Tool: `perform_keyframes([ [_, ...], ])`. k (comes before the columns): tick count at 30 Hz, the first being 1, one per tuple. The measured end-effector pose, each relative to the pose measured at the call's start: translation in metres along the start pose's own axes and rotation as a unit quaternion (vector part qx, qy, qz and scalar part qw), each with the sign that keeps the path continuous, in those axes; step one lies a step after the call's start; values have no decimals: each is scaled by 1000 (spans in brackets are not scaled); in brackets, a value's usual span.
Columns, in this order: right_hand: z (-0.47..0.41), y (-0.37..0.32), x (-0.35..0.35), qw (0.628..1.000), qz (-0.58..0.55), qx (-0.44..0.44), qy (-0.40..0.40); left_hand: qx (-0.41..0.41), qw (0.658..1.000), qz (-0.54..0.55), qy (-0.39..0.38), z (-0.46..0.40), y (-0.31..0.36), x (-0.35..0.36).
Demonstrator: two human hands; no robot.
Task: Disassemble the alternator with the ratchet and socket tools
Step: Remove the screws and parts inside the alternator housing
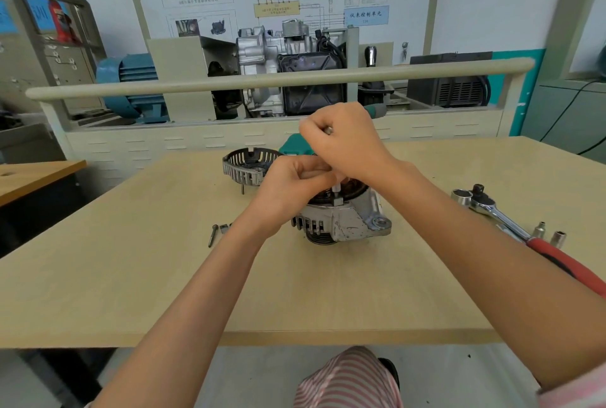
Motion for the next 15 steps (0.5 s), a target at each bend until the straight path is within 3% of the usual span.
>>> perform_keyframes([
  [3, 3, -2, 0, 991, 132, 5, -9, -1, 1000, -22, 20, -2, 0, -3],
  [5, 5, -4, 2, 958, 285, 20, -19, -1, 999, -36, 27, -2, 0, -3],
  [7, 5, -7, 3, 936, 350, 40, -17, -1, 999, -44, 31, -1, -1, -4],
  [11, 2, -11, 3, 959, 282, 20, -3, -4, 999, -32, 15, 0, -2, -2],
  [15, 2, -1, -4, 999, 49, 11, 21, -1, 1000, -27, -17, -1, 0, 2],
])
Point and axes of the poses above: each hand's wrist, its own z-axis away from the middle knuckle, its own x-axis out of the palm, y = z × x, the point moved 10 cm from there along -z, towards the middle knuckle, and after that the axes turned 4 degrees about -x, right-handed, at the moved point
